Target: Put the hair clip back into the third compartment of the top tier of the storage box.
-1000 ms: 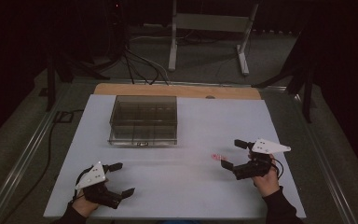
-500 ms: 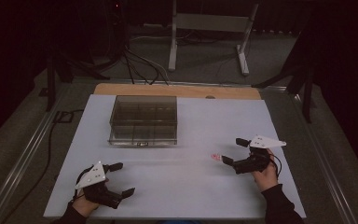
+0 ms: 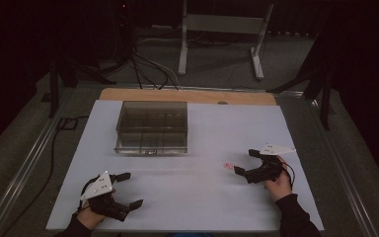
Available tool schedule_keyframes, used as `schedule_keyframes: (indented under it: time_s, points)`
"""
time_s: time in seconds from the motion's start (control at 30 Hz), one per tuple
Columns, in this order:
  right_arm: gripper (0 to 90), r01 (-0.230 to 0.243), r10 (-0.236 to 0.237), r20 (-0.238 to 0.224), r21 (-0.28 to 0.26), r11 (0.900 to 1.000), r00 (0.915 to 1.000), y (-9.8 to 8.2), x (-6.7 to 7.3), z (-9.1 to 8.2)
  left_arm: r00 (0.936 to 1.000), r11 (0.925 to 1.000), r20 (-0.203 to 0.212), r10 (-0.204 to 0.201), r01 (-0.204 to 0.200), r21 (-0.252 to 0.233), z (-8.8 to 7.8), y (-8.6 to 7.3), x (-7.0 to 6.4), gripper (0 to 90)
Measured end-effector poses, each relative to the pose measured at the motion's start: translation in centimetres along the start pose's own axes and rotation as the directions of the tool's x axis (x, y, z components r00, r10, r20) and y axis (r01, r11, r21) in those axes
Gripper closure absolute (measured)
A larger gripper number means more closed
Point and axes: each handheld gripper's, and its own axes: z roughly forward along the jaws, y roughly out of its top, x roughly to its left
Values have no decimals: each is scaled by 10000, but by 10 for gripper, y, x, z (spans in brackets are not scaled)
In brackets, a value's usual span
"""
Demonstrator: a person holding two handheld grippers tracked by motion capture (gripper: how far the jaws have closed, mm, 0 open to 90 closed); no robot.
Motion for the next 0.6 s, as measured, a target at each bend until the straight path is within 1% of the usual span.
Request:
schedule_keyframes:
  time_s: [0.03,0.13,0.17,0.27,0.3,0.4,0.43,0.47,0.5,0.53,0.57,0.6]
  points:
    - [0,-130,131,-157,64,9999,9998,-2,-1,3,10000,10000,-3,-13,13,6,0,0,0,5]
    - [0,-89,93,-144,222,9997,9999,-2,0,6,10000,10000,-8,32,-32,36,0,0,0,5]
    - [0,-71,71,13,282,9996,10000,-2,0,8,10000,10000,2,-16,16,-3,0,0,0,5]
    - [12,-187,184,78,314,9993,9998,-1,0,11,10000,10000,-18,2,-2,29,0,0,0,5]
    - [70,-225,213,283,405,9989,9994,0,0,13,10000,10000,-12,7,-7,29,0,0,0,5]
    - [81,-214,194,416,468,9987,9989,0,0,15,10000,10000,-8,-19,19,-11,0,0,0,5]
    - [139,28,-60,597,538,9985,9982,0,1,17,10000,10000,-23,-26,26,-1,0,0,0,5]
    - [151,119,-161,699,597,9981,9974,0,2,17,10000,10000,-23,-26,26,-1,0,0,0,5]
    - [192,269,-327,781,741,9969,9964,1,2,18,10000,10000,-29,-4,4,22,0,0,0,5]
    - [233,298,-362,764,833,9961,9964,1,2,19,10000,10000,-29,-4,4,22,0,0,0,5]
    - [253,362,-433,774,916,9951,9961,1,2,19,10000,10000,-24,-43,43,-7,0,0,1,5]
    - [253,362,-433,774,916,9951,9961,1,2,19,10000,10000,-24,-43,43,-7,0,0,1,5]
